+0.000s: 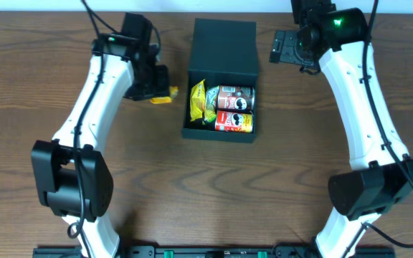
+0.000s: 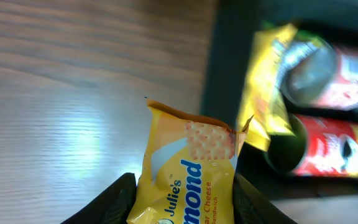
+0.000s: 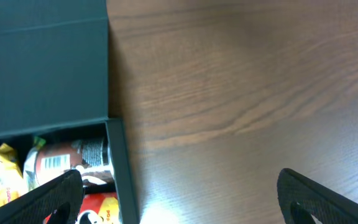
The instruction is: Pack container
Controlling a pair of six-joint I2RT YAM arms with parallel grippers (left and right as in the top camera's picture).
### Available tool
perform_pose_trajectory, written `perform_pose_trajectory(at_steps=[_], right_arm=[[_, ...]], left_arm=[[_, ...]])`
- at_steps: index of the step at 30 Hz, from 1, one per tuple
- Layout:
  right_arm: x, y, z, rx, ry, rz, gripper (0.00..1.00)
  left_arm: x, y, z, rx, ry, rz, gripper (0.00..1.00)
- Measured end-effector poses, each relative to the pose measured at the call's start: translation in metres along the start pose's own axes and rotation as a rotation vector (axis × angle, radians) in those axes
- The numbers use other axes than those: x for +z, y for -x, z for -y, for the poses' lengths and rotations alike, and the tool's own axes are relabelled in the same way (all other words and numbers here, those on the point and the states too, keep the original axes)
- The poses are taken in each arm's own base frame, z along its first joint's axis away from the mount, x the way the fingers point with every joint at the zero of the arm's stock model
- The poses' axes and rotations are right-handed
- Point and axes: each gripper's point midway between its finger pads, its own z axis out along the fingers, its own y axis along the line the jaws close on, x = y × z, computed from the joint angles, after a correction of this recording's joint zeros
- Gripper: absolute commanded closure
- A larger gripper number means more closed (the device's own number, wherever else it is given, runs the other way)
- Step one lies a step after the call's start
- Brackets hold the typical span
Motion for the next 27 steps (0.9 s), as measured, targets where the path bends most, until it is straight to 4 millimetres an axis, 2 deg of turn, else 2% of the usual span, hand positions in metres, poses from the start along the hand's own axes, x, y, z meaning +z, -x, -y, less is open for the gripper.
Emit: perform_pose_trajectory(at_steps=[10, 16, 20, 27], right_arm=[[0.0, 0.009, -0.004, 0.001, 0.015, 0.034, 0.01], [-0.001, 0.015, -0.006, 0.001, 0.026, 0.06, 0.01], [-0.001, 0.018, -0.008, 0.0, 0.03, 0.071, 0.01], [0.0, 0.018, -0.006, 0.0, 0.029, 0.072, 0.01]], left_arm=[[0.004, -0.036, 0.052, 0.068, -0.134, -0.122, 0.54], [0.0, -0.05, 0.062, 0.063, -0.196, -0.184, 0.43], [-0.004, -0.058, 0.072, 0.091, -0.264, -0.216, 0.45], [-0.007, -0.058, 0.082, 0.136, -0.329, -0.215, 0.44]])
